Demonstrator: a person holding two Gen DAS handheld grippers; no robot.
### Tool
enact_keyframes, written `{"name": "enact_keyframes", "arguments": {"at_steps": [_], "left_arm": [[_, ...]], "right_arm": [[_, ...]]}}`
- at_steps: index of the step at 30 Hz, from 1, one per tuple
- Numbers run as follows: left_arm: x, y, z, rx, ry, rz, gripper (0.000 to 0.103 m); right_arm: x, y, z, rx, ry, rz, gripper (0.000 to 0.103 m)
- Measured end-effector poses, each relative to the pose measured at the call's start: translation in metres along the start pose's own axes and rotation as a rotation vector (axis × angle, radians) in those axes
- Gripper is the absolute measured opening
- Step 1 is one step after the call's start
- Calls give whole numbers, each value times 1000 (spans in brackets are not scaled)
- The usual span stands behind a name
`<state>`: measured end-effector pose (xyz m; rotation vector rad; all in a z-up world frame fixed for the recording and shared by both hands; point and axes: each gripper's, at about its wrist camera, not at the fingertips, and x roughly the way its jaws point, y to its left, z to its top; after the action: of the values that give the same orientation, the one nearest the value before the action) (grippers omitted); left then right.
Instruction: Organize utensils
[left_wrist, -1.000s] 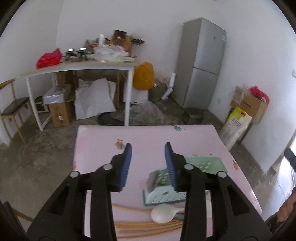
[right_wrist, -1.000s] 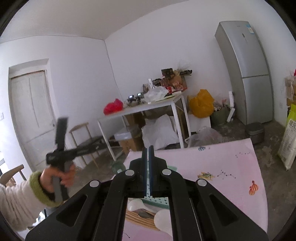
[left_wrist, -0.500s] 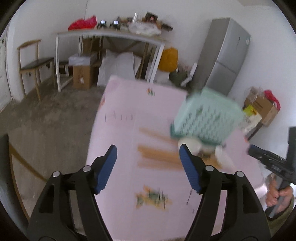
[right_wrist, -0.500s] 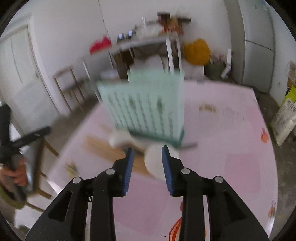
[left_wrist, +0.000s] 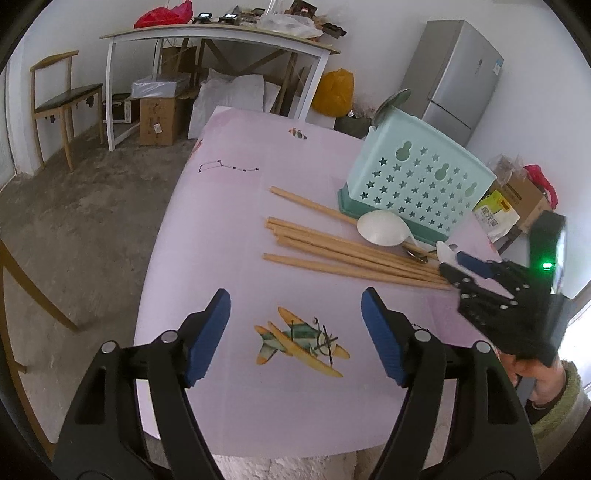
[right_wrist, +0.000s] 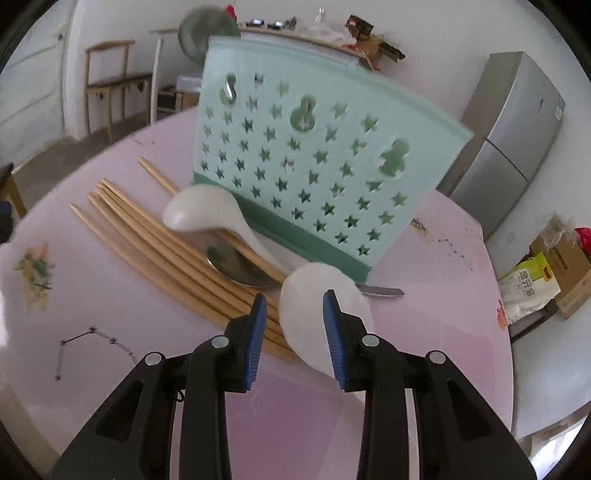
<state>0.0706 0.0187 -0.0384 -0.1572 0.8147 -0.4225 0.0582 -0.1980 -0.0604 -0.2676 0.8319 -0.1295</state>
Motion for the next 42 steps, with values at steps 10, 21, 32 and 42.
{"name": "enact_keyframes", "arguments": {"at_steps": [10,21,32,42], "left_arm": [[8,1,-12,-6,21,-14,75],[4,-6,-18,4,6,-6,79],[-2,-27,-23,41,0,-18,80],[-3,-28,-22,43,2,-2,80]], "right_arm": [[9,-4,5,83,13,-35,6],[-80,-70,10,296,-142,79,1],[-170,-140,37,454,-449,295,1],[-160,-173,112,497,-722,558,1]]}}
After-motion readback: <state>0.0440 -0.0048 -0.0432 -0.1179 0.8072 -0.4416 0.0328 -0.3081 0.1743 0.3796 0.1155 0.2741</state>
